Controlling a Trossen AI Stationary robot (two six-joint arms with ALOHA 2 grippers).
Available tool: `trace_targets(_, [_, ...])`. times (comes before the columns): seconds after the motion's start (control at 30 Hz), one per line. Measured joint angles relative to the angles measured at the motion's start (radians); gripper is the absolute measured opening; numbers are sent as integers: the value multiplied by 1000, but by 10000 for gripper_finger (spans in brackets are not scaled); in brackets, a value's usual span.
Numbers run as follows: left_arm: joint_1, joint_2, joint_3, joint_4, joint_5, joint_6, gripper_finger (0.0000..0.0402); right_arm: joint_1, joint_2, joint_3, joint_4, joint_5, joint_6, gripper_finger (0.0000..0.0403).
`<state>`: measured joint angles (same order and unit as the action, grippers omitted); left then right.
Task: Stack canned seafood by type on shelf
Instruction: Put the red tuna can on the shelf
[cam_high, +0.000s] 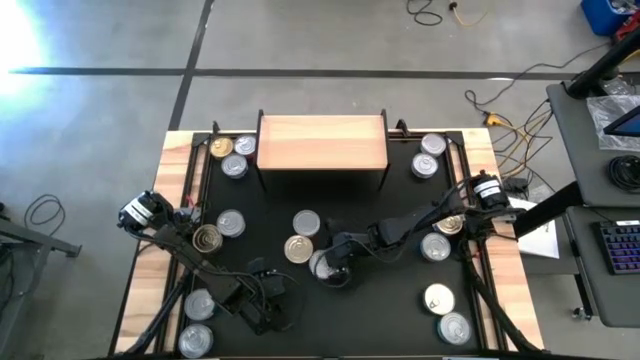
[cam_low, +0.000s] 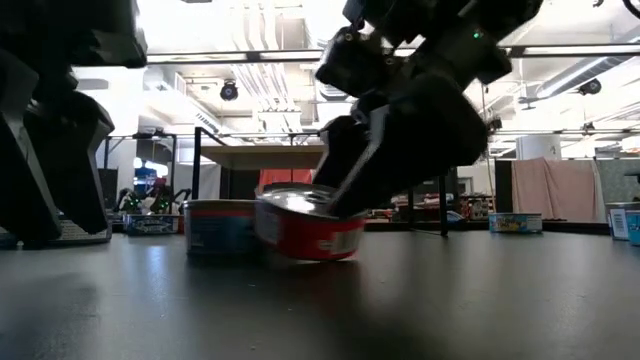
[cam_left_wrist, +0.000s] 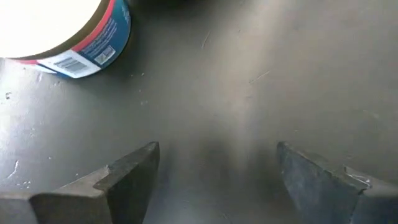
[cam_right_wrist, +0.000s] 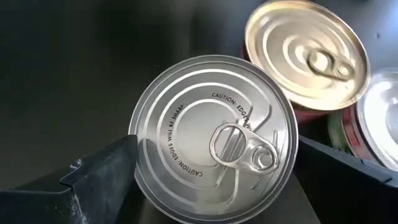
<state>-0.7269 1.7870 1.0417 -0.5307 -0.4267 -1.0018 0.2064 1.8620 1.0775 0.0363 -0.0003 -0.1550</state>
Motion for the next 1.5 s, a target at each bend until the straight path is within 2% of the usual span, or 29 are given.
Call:
trace_targets(0.1, [0, 0, -4, 0, 0, -3, 308, -2, 15, 2, 58, -19, 3, 400])
trace_targets(0.3, [3, -3, -11, -6, -5, 10, 308, -2, 12, 40, 16, -1, 23, 400])
trace_targets(0.63, [4, -13, -18, -4, -37, -32, 308, -2, -1, 172, -161, 7, 22, 400])
trace_targets(0.8, [4, -13, -36, 33, -42, -38, 321, 0, 5, 202, -264, 7, 24, 400])
trace_targets(1.0, [6, -9, -42, 72, -124, -57, 338, -13, 28, 198, -394, 22, 110, 400])
trace_targets(1.13, [16, -6, -44, 84, -159, -72, 339, -12, 51, 235, -449, 17, 87, 400])
trace_targets(1.33, [36, -6, -58, 118, -167, -58, 339, -12, 130, 287, -394, -9, 20, 400])
trace_targets(1.5, [69, -5, -74, 129, -169, -102, 339, -12, 204, 347, -382, -22, 35, 400])
